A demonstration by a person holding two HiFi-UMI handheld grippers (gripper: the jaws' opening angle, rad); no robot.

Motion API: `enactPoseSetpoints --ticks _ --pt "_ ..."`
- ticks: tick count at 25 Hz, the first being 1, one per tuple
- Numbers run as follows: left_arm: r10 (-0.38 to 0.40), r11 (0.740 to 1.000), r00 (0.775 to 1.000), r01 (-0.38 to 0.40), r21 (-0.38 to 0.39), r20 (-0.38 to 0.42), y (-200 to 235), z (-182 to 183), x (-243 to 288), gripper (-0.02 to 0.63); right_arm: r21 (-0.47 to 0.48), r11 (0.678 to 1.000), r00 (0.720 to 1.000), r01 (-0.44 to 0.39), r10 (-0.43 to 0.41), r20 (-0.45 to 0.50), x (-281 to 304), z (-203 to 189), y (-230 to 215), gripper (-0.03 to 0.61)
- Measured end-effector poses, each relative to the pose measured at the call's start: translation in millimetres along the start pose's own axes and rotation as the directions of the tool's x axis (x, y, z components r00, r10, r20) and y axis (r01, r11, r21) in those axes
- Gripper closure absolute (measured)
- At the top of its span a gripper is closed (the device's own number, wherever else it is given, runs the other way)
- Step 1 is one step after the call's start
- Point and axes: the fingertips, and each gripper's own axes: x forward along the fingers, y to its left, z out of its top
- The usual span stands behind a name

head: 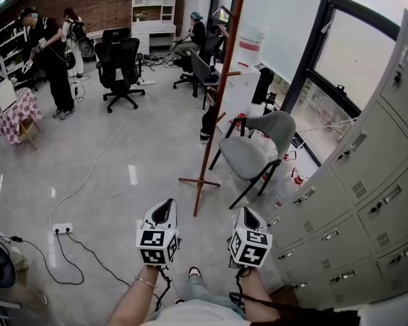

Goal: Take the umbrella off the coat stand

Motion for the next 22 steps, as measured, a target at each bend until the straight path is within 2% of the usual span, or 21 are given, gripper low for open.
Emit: enactPoseSetpoints --ticks 14,22 --pt "0.038 0.999 0.999 -0.038 0.013 0.014 13.7 38.1 131.0 0.609 -0.011 0.998 0.998 -0.056 0.056 0.004 126.8 58.7 -34.6 0.574" --pt "0.071 0.997 0.997 -0.071 -0.003 0.003 22.0 42.0 186.0 0.609 -0.016 0.996 0.996 -0.09 0.09 -0.011 183.1 73.9 -50.6 0.574"
